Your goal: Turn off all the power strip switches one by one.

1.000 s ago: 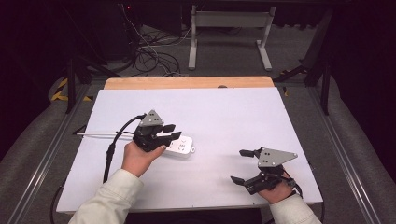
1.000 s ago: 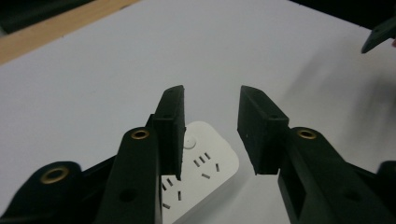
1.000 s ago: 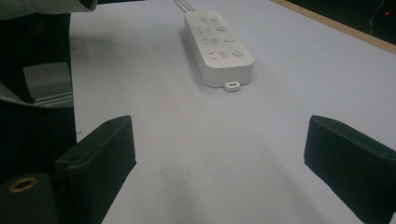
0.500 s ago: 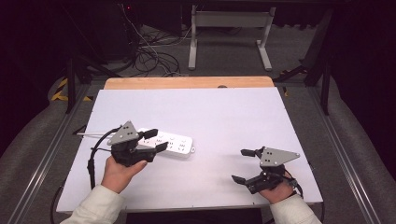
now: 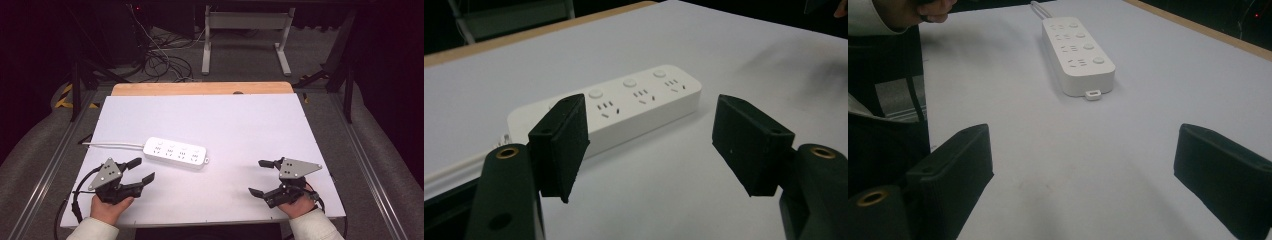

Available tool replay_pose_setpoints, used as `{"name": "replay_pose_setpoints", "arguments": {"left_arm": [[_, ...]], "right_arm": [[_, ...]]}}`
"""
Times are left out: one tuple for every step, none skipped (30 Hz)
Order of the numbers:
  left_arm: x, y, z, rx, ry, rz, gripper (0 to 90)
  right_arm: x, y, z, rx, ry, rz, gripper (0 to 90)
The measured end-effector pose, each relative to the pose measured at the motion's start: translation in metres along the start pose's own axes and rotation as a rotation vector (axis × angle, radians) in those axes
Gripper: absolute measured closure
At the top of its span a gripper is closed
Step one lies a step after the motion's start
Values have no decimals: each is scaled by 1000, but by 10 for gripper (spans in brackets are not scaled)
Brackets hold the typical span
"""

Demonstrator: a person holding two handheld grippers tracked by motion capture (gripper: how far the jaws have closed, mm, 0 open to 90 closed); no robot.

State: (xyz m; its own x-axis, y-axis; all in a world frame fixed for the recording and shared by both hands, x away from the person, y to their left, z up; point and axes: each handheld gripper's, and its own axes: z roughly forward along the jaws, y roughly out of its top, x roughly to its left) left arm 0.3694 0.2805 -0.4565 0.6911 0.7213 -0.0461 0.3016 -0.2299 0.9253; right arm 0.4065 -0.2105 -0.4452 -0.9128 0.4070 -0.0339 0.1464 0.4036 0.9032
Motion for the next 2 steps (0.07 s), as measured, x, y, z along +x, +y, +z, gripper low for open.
{"name": "replay_pose_setpoints", "arguments": {"left_arm": [[1, -1, -1, -1, 3, 3, 305], [1, -2, -2, 3, 5, 12, 300]], "right_arm": [[0, 0, 0, 0, -1, 1, 90], [0, 0, 0, 1, 0, 3, 89]]}}
